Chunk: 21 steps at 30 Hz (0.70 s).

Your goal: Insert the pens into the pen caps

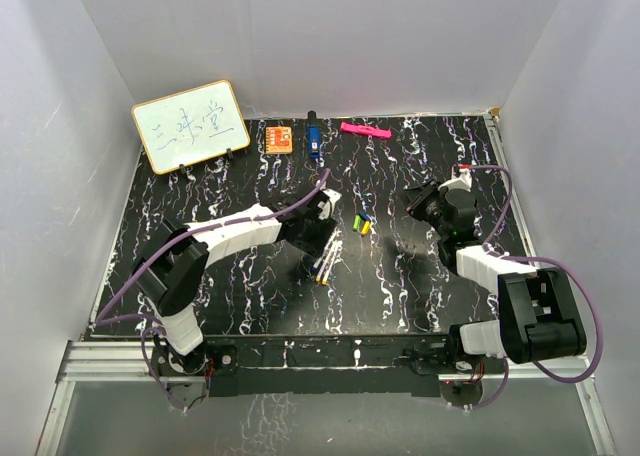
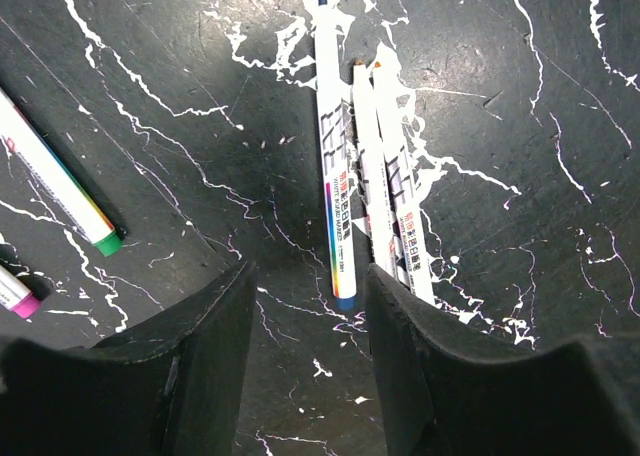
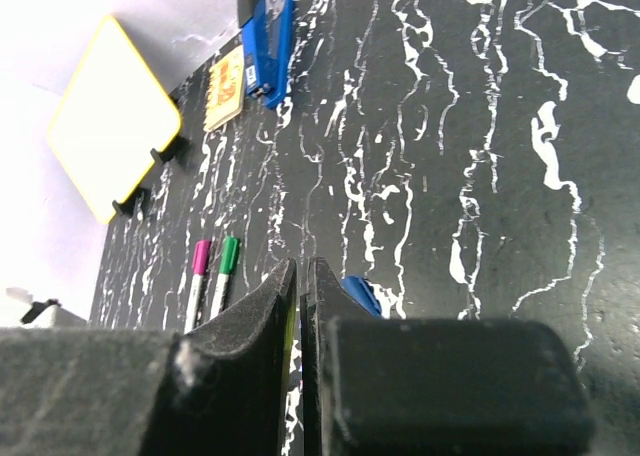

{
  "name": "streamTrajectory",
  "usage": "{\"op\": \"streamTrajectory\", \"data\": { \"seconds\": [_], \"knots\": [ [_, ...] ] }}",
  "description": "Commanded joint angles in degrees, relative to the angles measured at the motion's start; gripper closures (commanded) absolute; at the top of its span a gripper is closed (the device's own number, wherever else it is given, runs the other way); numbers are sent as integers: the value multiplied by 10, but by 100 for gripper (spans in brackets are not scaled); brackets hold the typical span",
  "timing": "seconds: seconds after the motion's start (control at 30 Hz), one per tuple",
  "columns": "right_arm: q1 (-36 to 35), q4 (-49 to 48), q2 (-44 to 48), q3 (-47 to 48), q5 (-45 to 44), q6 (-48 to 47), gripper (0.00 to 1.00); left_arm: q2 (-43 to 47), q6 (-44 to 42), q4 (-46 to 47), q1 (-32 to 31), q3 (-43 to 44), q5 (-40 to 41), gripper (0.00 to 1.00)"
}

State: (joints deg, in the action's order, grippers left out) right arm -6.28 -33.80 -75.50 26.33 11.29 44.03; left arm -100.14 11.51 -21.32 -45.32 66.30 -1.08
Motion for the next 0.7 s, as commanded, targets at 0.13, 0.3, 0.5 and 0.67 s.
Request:
{"op": "streamTrajectory", "data": {
  "seconds": [0.13,0.3,0.5,0.67],
  "knots": [
    [3,-64,8,1,34,6,100,-12,-2,-5,-12,-6,-12,54],
    [3,-48,25,4,26,-3,92,-31,-3,-3,-15,-5,-13,54],
    [3,-31,39,11,16,-15,100,-41,-1,5,-15,-8,-8,54],
    [3,-28,42,11,15,-16,100,-50,0,17,-15,-6,-14,55]
  ]
}}
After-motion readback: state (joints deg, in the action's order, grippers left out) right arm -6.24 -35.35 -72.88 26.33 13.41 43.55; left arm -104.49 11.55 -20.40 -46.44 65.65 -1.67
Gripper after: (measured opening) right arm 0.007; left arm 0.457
